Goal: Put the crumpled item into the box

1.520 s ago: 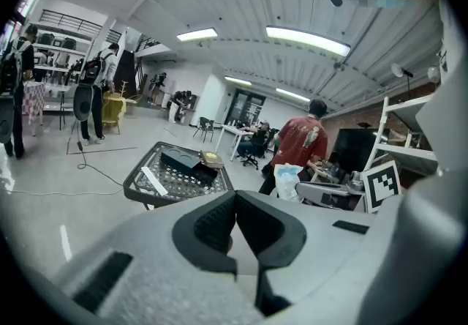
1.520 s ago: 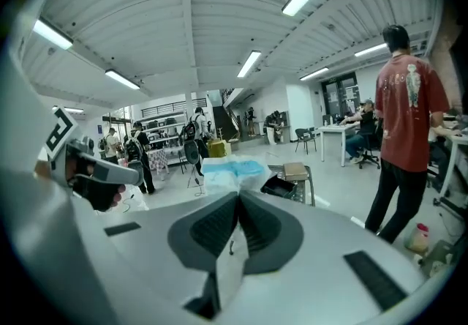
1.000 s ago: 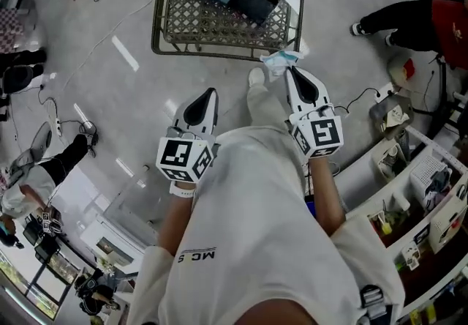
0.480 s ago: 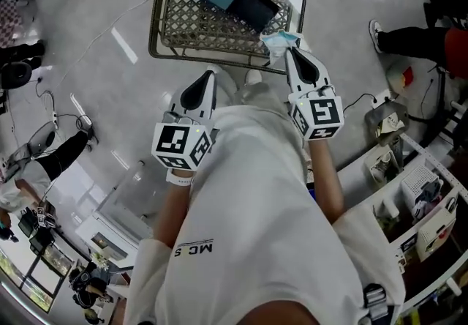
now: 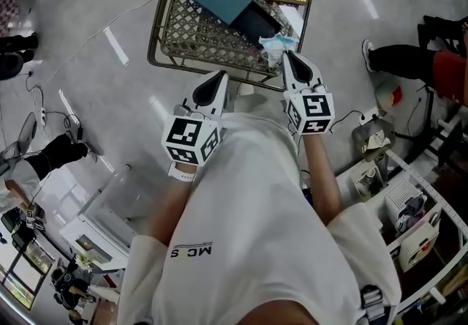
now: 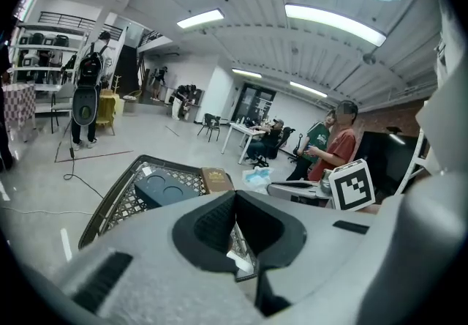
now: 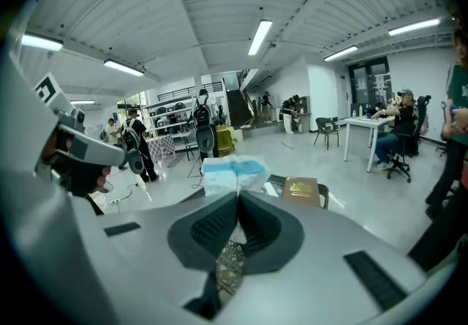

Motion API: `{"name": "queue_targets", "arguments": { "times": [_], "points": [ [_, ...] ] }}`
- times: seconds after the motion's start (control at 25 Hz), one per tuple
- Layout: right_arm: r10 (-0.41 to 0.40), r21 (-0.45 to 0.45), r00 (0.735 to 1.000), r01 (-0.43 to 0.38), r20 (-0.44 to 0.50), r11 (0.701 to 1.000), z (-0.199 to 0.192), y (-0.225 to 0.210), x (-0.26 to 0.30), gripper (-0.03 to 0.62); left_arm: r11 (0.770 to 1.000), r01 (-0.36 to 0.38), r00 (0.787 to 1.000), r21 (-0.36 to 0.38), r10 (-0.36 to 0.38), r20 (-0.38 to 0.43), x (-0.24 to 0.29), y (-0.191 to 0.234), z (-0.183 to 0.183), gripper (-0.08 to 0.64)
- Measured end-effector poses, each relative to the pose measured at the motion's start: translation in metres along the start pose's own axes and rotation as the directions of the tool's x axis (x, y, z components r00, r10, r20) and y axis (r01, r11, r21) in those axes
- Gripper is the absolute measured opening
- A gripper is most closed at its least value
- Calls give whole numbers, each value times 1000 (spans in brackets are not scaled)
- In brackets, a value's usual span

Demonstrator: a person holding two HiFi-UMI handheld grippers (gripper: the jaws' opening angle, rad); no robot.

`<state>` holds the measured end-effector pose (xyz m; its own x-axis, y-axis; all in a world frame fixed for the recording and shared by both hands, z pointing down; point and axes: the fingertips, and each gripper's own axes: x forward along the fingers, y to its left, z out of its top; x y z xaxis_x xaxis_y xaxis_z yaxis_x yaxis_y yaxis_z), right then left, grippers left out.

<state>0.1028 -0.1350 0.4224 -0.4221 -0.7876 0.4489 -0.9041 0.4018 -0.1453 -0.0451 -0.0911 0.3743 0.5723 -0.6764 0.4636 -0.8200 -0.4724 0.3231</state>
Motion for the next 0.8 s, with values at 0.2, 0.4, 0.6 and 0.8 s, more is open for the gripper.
{"name": "queue_targets", "arguments": {
  "times": [0.2, 0.4, 0.6, 0.8],
  "points": [
    [1, 6, 999, -1, -35, 1000, -7, -5, 34, 18, 999, 20, 999, -30, -21, -36, 21, 7, -14, 23],
    [-16, 7, 998, 16, -58, 1000, -23, -15, 70, 18, 999, 12, 999, -35, -14, -50, 39, 20, -23, 25],
    [-43, 28, 994, 46, -96, 999, -49, -29, 99, 18, 998, 1, 998, -70, -6, -65, 51, 33, -37, 24],
    [-54, 44, 989, 61, -135, 997, -75, -41, 130, 18, 995, -10, 997, -95, 2, -83, 66, 46, -52, 24]
  ]
}}
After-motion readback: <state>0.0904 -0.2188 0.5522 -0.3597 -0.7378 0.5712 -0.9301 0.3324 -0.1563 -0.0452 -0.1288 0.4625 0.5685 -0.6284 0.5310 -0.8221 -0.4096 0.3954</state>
